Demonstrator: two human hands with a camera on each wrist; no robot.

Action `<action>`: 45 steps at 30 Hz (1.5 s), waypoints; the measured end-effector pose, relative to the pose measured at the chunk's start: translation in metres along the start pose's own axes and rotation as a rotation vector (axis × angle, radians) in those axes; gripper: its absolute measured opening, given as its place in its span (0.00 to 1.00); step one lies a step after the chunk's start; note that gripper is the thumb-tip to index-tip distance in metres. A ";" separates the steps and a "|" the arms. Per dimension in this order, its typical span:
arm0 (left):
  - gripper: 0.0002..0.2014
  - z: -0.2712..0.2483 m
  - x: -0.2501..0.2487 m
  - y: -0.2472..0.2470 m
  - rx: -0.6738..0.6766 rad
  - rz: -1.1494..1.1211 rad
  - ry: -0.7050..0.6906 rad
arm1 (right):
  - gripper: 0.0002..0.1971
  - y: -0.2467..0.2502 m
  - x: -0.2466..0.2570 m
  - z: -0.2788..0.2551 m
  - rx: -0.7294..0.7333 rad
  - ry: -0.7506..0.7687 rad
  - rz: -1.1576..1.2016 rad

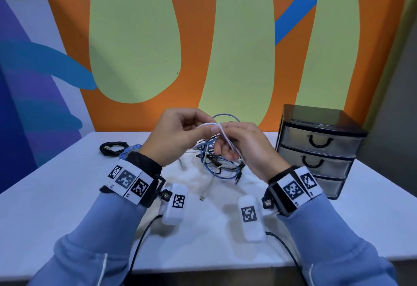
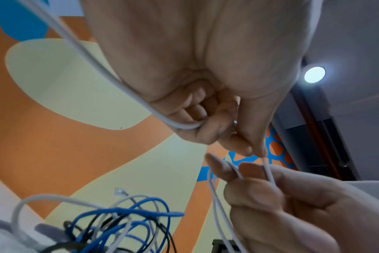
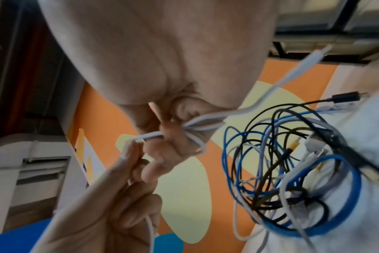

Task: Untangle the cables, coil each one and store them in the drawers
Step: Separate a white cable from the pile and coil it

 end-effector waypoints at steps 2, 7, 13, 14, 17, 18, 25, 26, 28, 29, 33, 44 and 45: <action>0.09 -0.003 -0.004 0.000 -0.044 0.002 -0.034 | 0.16 -0.003 0.005 -0.009 0.027 -0.007 0.042; 0.03 -0.019 -0.011 -0.003 -0.162 0.003 -0.083 | 0.21 -0.011 0.005 -0.031 0.049 -0.105 0.191; 0.02 -0.041 -0.018 -0.008 -0.226 0.020 -0.031 | 0.19 -0.029 0.005 -0.054 0.079 -0.173 0.468; 0.02 -0.045 -0.020 -0.009 -0.235 0.015 -0.034 | 0.20 -0.031 0.005 -0.056 0.080 -0.183 0.541; 0.04 -0.053 -0.026 -0.009 -0.200 0.067 -0.057 | 0.22 -0.036 0.008 -0.061 0.088 -0.198 0.735; 0.04 -0.056 -0.029 -0.009 -0.189 0.104 -0.060 | 0.22 -0.038 0.009 -0.063 0.106 -0.199 0.783; 0.05 -0.077 -0.046 -0.013 -0.175 0.146 0.010 | 0.17 -0.050 0.011 -0.077 0.236 -0.219 0.927; 0.06 -0.080 -0.047 -0.016 -0.172 0.085 0.040 | 0.18 -0.050 0.010 -0.076 0.217 -0.211 0.903; 0.10 -0.085 -0.050 -0.022 -0.179 -0.039 0.116 | 0.18 -0.050 0.010 -0.075 0.150 -0.196 0.842; 0.11 -0.088 -0.050 -0.023 -0.180 -0.077 0.149 | 0.18 -0.051 0.009 -0.074 0.119 -0.192 0.816; 0.09 -0.099 -0.048 -0.027 -0.114 -0.135 0.180 | 0.19 -0.051 0.008 -0.076 0.128 -0.218 0.838; 0.08 -0.110 -0.023 -0.020 -0.152 0.016 0.283 | 0.17 -0.044 -0.015 -0.076 0.229 -0.357 1.151; 0.08 -0.111 -0.019 -0.020 -0.179 0.093 0.285 | 0.16 -0.046 -0.019 -0.077 0.212 -0.369 1.154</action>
Point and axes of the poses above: each hand's wrist, its own z-axis towards the middle knuckle, its own y-axis out of the back of the hand, x = y × z, the point moved 2 cm from there along z, towards the middle knuckle, and after that the axes turned 1 degree about -x, right-handed, at the moved point
